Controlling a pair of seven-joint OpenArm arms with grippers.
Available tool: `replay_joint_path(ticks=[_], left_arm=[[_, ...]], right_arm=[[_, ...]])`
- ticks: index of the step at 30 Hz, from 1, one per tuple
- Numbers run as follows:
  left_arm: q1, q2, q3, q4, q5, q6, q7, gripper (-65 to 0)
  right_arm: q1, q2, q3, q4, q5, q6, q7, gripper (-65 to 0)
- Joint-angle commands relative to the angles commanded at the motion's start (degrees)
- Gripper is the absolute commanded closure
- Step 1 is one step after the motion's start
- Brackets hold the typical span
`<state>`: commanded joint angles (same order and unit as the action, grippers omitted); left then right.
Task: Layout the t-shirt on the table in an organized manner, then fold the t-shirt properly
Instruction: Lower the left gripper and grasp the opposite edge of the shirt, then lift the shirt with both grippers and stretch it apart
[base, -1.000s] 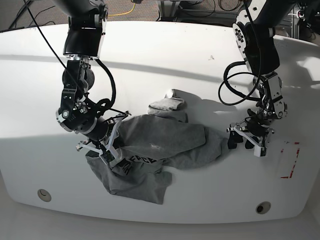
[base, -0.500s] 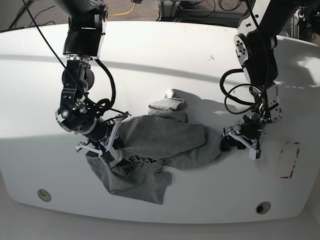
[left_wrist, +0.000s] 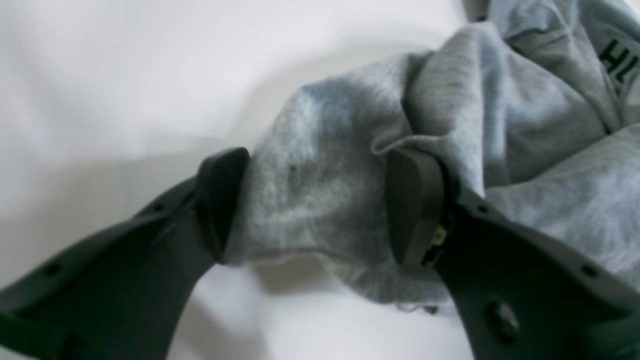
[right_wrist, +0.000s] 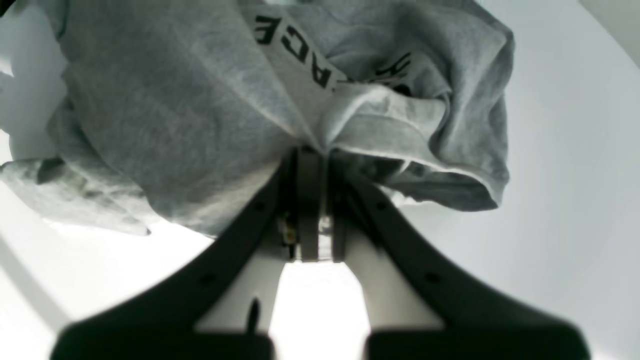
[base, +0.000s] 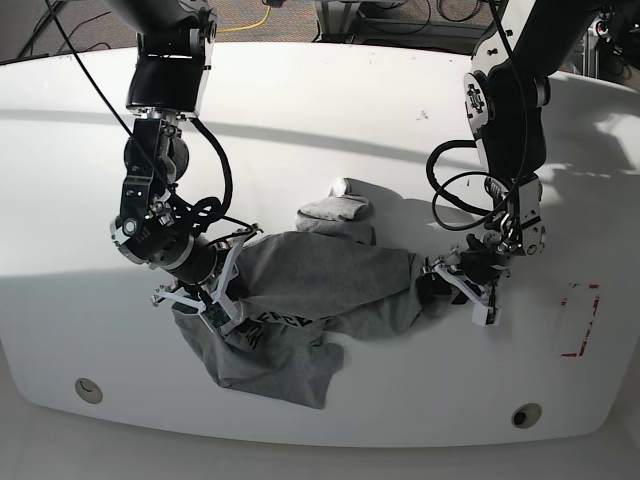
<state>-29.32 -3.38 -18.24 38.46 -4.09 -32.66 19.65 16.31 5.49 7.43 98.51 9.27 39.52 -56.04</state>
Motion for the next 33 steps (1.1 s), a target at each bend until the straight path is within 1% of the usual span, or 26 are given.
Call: replay_joint_path(ticks=[1, 2, 5, 6, 7, 8, 10, 14, 16, 18, 21, 23, 25, 29, 33], left_arm=[[0.0, 0.0, 0.0, 0.0, 0.0, 0.0, 0.0, -22.2], [0.0, 0.0, 0.0, 0.1, 0.0, 0.0, 0.0, -16.5], [-0.1, 0.0, 0.0, 0.2, 0.0, 0.3, 0.0, -6.7], [-0.2, -0.1, 0.0, 0.2, 0.0, 1.1, 0.0, -3.6], [-0.2, -0.1, 0.0, 0.3, 0.0, 1.5, 0.0, -2.5], [-0.2, -0.2, 0.0, 0.3, 0.0, 2.5, 0.0, -0.3], [-0.4, -0.4, 0.0, 0.3, 0.0, 3.5, -0.1, 0.0], [-1.1, -1.1, 0.0, 0.4, 0.0, 3.7, -1.0, -0.4], [-1.1, -2.0, 0.0, 2.7, -0.1, 3.7, -0.8, -0.4], [-1.0, -2.2, 0.0, 5.8, -0.1, 3.7, -0.6, -0.4], [-0.3, -2.4, -0.1, 12.2, -0.1, 3.7, 1.8, -0.4], [0.4, -3.4, -0.1, 17.7, -0.1, 3.7, 4.1, -0.4], [1.1, -5.2, -0.1, 25.6, -0.1, 3.7, 6.9, -0.4], [1.3, -5.8, -0.1, 34.9, -0.2, 3.7, 10.0, -0.4], [1.3, -8.4, -0.1, 44.2, -0.2, 3.7, 13.5, -0.4]], right_arm=[[0.0, 0.0, 0.0, 0.0, 0.0, 0.00, 0.0, 0.0], [0.0, 0.0, 0.0, 0.0, 0.0, 0.00, 0.0, 0.0], [0.0, 0.0, 0.0, 0.1, 0.0, 0.00, 0.0, 0.0], [0.0, 0.1, 0.0, 0.3, 0.0, 0.00, 0.0, 0.0], [0.0, 0.1, 0.0, 0.6, 0.0, 0.00, 0.0, 0.0], [0.0, 0.1, 0.1, 1.4, 0.0, 0.00, 0.0, 0.0], [-0.2, 0.1, 0.1, 3.0, 0.1, 0.00, 0.0, 0.0], [-0.7, 0.2, 0.1, 6.5, 0.1, -0.09, -0.1, 0.0], [-0.7, 0.2, 0.3, 8.8, 0.1, -0.09, -1.8, 0.0], [-0.5, 0.3, 0.4, 10.3, 0.0, -0.09, -2.8, 0.0], [-0.4, 0.4, 0.4, 12.7, -0.3, -0.26, -3.0, 0.0], [0.4, 1.0, 0.4, 14.2, -0.4, -0.26, -3.1, 0.0], [1.0, 2.5, 0.4, 15.2, -0.4, -0.35, -3.2, 0.0], [3.1, 4.2, 0.4, 15.6, -0.2, -0.35, -3.2, 0.0], [6.1, 6.1, 0.4, 15.6, -0.4, -0.35, -3.2, 0.0]])
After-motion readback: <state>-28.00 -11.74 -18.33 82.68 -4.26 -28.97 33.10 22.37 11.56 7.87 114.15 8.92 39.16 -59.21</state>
